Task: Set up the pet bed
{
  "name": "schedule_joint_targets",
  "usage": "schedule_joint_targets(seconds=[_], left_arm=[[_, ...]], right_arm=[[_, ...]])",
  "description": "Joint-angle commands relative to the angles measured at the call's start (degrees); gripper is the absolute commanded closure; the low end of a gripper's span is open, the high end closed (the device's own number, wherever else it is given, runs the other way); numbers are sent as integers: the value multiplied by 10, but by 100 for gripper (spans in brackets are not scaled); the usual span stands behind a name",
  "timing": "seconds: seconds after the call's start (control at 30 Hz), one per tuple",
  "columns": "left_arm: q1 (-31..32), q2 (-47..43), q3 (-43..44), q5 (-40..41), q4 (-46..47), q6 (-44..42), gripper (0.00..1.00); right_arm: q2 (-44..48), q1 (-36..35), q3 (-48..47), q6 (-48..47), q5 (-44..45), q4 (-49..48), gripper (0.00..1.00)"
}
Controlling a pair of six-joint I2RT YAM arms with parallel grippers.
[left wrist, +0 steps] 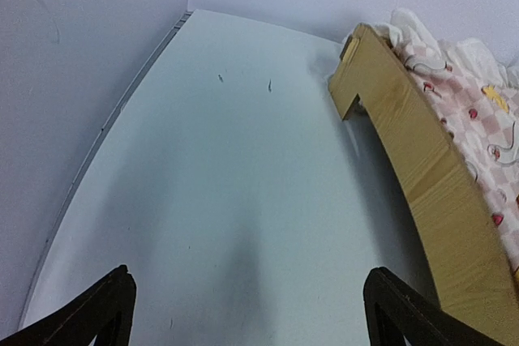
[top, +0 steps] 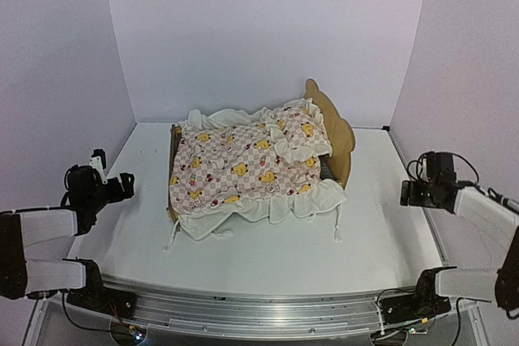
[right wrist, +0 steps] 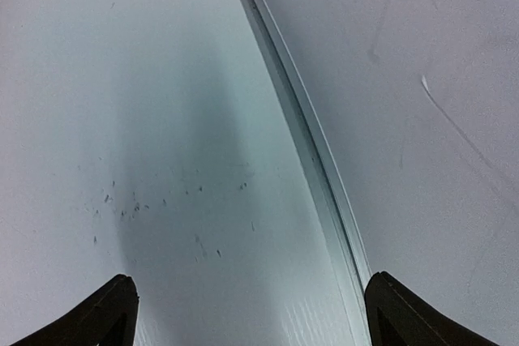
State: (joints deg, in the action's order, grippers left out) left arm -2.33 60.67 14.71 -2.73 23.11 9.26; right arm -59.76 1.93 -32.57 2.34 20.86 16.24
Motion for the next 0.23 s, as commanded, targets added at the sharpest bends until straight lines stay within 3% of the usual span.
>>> schedule_joint_targets(seconds=[0.0, 0.2], left_arm=[[-3, -29, -45, 2, 109, -40, 1], [-3, -35, -50, 15, 82, 0, 1]], right_arm=[[120, 0, 130, 87, 29, -126, 2], [237, 0, 265, 118, 32, -150, 2]])
